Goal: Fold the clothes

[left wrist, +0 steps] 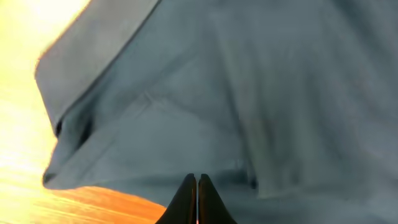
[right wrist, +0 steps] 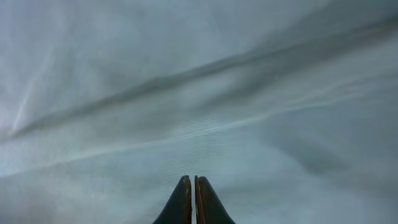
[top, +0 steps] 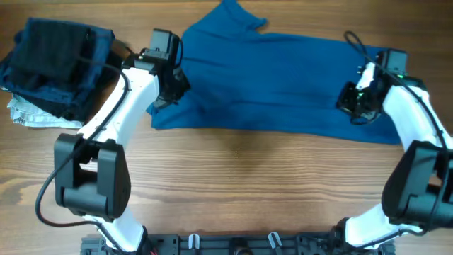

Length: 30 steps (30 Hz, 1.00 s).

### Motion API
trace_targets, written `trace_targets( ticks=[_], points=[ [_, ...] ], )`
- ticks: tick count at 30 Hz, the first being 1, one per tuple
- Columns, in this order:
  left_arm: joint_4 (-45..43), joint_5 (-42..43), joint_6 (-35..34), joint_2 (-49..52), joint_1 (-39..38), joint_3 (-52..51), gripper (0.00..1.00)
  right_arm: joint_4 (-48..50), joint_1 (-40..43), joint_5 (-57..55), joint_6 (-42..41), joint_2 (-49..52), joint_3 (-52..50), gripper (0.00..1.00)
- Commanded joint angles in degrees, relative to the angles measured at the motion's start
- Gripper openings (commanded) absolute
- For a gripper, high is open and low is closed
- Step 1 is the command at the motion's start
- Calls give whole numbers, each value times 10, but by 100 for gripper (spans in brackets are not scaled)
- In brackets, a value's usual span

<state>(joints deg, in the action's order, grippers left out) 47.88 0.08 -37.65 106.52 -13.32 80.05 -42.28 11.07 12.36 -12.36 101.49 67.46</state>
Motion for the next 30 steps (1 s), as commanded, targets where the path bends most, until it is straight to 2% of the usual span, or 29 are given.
trace_targets(
  ticks=[1,8,15,17,22,30],
  points=[
    [-23,12,-21,33,1,-36,4,9,-33,-21,23,34,-6,4],
    [-36,-23,-18,69,0,-41,4,20,-49,-38,34,123,-7,4],
    [-37,-43,-16,69,0,-41,4,76,-49,-38,14,127,-7,4],
    [-37,-43,-16,69,0,-41,4,66,-49,-38,15,127,-7,4],
    [-37,-69,-16,69,1,-41,4,-48,-49,-40,18,127,-7,4],
    [-40,-73,-16,69,0,-41,4,-37,-49,6,18,127,2,4]
  ],
)
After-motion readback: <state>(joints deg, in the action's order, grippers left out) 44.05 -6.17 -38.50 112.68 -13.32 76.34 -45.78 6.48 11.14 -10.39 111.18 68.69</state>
